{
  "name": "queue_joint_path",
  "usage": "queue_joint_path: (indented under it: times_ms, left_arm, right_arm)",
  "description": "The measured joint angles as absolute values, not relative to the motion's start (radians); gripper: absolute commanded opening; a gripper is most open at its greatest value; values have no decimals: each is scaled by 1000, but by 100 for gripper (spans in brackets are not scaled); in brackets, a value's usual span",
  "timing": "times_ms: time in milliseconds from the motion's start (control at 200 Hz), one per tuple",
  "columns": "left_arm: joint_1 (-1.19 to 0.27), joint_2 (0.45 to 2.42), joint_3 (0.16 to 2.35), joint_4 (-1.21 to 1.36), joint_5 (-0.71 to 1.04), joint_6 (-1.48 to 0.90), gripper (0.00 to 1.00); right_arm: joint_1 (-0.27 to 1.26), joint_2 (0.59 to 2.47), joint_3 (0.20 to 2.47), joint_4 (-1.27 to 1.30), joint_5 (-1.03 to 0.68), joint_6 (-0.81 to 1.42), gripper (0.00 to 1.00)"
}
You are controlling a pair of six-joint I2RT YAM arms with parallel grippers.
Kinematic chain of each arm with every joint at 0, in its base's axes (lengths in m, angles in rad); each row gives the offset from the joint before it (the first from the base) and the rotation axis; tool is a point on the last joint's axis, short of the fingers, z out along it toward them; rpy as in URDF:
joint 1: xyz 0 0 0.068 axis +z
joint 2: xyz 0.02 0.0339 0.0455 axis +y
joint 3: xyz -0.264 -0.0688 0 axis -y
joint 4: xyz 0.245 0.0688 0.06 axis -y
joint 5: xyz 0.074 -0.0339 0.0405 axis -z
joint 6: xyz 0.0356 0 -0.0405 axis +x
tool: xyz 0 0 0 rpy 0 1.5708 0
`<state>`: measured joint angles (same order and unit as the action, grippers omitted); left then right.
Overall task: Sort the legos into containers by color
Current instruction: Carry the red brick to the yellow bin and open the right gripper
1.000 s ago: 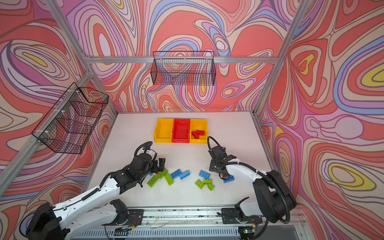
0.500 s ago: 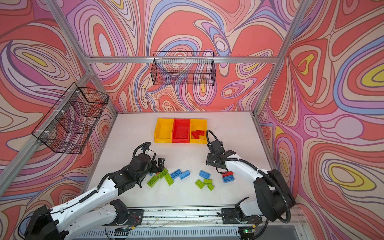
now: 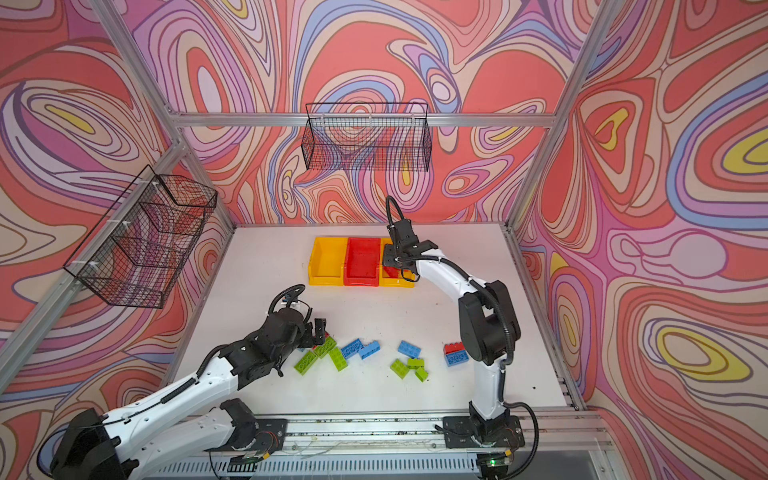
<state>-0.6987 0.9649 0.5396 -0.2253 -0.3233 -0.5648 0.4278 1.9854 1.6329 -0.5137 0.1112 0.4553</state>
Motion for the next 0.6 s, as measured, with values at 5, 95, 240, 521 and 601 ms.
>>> queue_joint_path:
  times_ms: [5,95,240,521,601]
  left_arm:
    - [-699,965,540,-226,-324,-565,100]
    - [-699,965,542,-230,-336,-557,100]
    - [-699,965,544,-242,-344,-550,100]
    - [-699,960,567,-265,-321,-543,100]
    - [-699,933,560,-249,-295,-542,100]
  right_arm:
    - [427,1989,1636,-514,111,454,58]
    - [411,2069,1713,-529,107,439,72]
    - [399,2177,1826,-561,109,417,88]
    - [402,2074,1733,-573,154,402,90]
    - [402,1955,1600,-571,181,409,90]
